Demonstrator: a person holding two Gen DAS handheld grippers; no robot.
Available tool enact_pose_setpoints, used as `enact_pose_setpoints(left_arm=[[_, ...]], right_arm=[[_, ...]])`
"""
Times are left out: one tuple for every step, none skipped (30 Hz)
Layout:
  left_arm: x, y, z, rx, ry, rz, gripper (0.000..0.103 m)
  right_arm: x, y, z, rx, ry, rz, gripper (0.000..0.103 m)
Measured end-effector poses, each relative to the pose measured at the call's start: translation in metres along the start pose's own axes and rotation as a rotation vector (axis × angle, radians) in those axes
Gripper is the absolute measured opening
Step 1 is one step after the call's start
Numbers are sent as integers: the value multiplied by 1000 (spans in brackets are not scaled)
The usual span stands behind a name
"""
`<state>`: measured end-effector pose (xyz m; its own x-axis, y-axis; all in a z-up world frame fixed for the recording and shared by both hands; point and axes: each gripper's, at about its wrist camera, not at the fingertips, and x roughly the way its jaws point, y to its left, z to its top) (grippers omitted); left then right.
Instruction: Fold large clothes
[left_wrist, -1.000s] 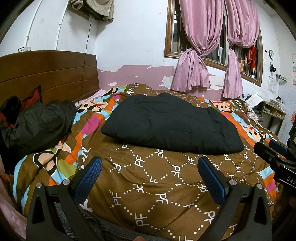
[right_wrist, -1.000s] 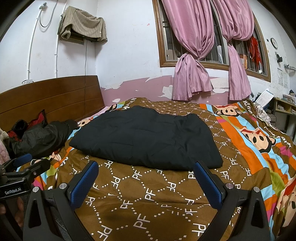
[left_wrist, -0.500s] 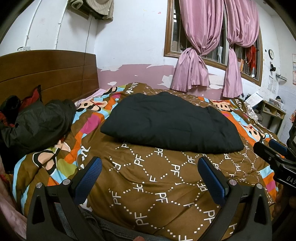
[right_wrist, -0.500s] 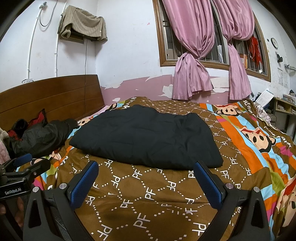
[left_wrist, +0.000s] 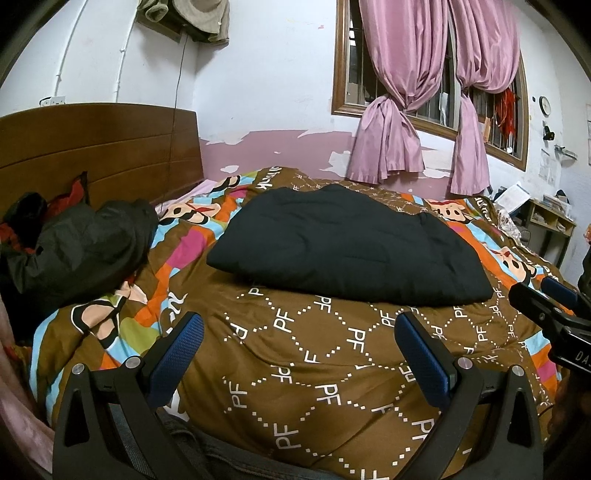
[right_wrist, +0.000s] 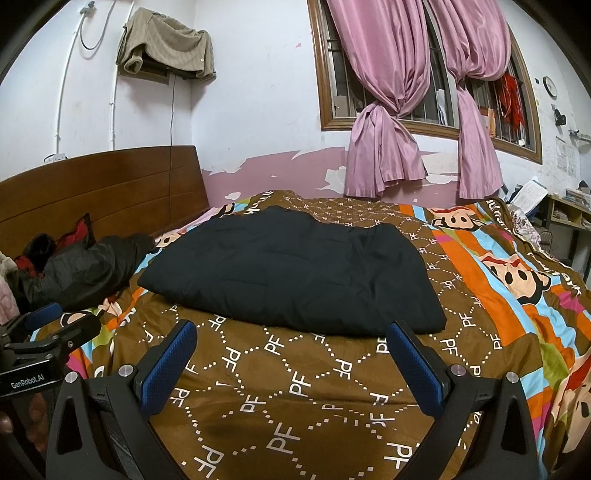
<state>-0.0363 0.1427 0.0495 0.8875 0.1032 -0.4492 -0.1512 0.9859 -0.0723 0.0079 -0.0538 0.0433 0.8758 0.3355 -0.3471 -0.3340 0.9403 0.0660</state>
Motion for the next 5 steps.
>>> enact_pose_setpoints(left_arm=[[1, 0, 1, -1, 2, 0, 101], [1, 1, 1, -2, 2, -1, 101], [1, 1, 1, -3, 3, -2, 101], [2, 1, 2, 0, 3, 0, 101], [2, 1, 2, 0, 3, 1, 101]], right_arm=[[1, 0, 1, 0, 0, 0, 103], [1, 0, 1, 0, 0, 0, 103], [-1, 0, 0, 0, 2, 0, 103], [1, 0, 1, 0, 2, 0, 103], [1, 0, 1, 0, 2, 0, 103]])
